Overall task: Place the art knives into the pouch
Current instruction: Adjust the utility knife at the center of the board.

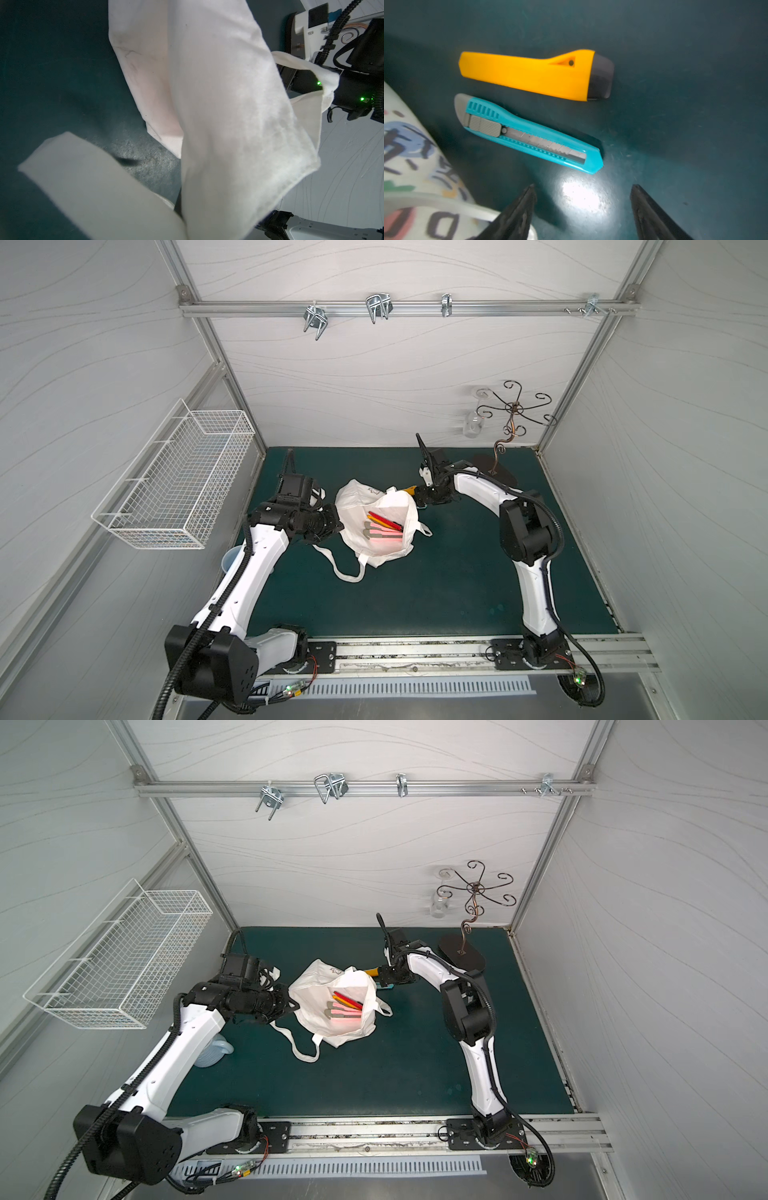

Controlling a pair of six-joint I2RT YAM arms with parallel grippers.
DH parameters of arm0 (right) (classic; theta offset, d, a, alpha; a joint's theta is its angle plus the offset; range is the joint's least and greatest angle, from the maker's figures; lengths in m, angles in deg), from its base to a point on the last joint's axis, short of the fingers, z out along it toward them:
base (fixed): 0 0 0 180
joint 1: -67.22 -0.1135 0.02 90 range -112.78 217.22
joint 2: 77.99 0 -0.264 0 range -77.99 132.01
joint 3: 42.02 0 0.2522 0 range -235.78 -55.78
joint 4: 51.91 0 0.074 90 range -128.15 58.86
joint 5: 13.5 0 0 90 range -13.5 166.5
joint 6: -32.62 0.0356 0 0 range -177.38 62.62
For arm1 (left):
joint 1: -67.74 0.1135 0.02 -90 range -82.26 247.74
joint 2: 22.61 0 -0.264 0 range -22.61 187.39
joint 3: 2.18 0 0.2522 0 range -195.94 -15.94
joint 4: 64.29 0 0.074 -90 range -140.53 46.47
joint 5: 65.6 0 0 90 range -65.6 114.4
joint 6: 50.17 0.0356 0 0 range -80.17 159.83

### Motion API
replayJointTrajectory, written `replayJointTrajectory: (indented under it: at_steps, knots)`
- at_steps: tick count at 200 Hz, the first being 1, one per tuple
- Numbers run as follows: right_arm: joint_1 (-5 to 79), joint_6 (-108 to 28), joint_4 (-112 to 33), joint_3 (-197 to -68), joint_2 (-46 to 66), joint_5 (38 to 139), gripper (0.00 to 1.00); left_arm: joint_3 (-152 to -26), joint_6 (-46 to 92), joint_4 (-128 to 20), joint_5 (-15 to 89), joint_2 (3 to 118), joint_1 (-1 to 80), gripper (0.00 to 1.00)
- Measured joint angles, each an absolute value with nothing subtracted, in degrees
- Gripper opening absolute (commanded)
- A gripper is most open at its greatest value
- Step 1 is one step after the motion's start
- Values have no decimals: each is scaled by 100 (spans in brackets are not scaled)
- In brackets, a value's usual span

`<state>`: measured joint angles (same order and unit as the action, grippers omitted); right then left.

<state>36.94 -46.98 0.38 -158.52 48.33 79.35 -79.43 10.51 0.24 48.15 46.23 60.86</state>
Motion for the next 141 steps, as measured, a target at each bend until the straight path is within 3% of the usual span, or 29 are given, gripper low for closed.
replayJointTrajectory:
  at_steps: [141]
  knots:
    - [3178,-5564,-358,-16245,5483,7434,78,-7945,1121,80,4845,4627,6213,0]
